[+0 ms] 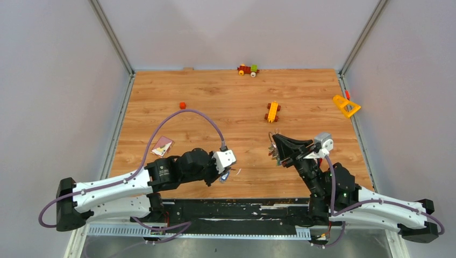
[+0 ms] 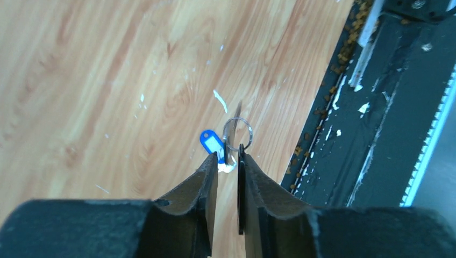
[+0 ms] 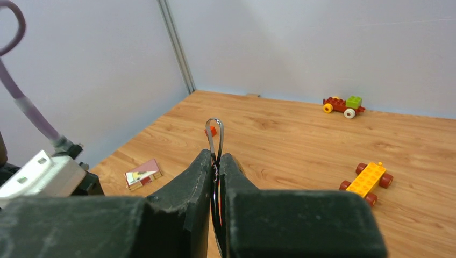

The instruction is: Remove the keys from the keyring

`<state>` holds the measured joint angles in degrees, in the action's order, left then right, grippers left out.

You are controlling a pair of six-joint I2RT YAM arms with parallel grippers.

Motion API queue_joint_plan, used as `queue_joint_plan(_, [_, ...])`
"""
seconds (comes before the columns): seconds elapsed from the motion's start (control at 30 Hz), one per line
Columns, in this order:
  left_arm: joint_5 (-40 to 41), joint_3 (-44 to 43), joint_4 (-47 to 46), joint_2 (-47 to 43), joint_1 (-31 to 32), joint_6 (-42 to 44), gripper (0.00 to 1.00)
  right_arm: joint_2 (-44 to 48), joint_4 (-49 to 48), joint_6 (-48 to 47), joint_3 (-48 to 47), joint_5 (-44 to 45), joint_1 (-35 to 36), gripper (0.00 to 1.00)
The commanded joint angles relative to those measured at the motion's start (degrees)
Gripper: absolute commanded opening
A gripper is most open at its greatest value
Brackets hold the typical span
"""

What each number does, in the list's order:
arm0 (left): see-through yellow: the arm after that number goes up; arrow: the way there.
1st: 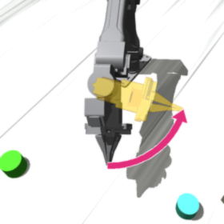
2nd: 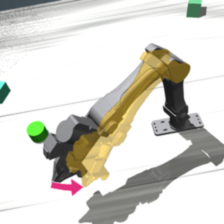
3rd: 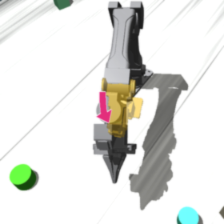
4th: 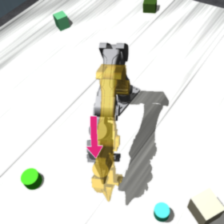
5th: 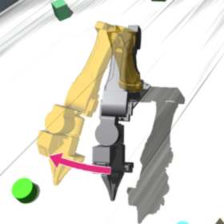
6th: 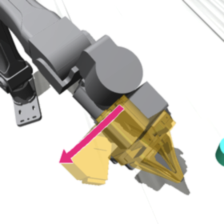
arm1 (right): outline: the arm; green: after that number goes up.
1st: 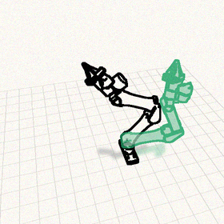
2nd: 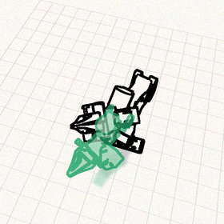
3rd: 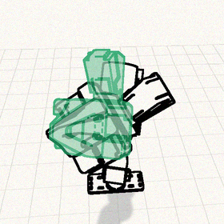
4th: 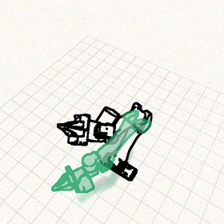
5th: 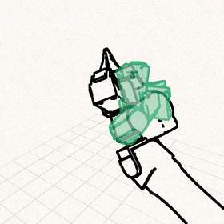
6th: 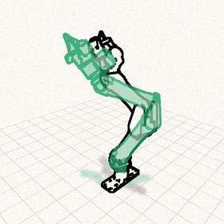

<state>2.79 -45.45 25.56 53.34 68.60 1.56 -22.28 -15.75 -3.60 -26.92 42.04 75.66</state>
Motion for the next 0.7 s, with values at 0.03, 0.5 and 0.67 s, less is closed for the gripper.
queue_joint_plan(0.03, [7.4,11.2,-16.6,-4.6,0.2,-10.2,0.41,0.2,7.1,3.2,-4.9,-1.1,0.0,0.0])
queue_joint_plan(0.5, [-4.9,20.6,-46.2,-15.0,0.1,-4.3,0.61,0.1,9.9,4.6,-8.0,-22.1,-0.1,0.0])
queue_joint_plan(0.67, [-9.9,21.5,-53.2,-12.5,0.1,-3.7,0.61,-0.3,9.1,4.0,-9.4,-31.2,-0.1,0.0])
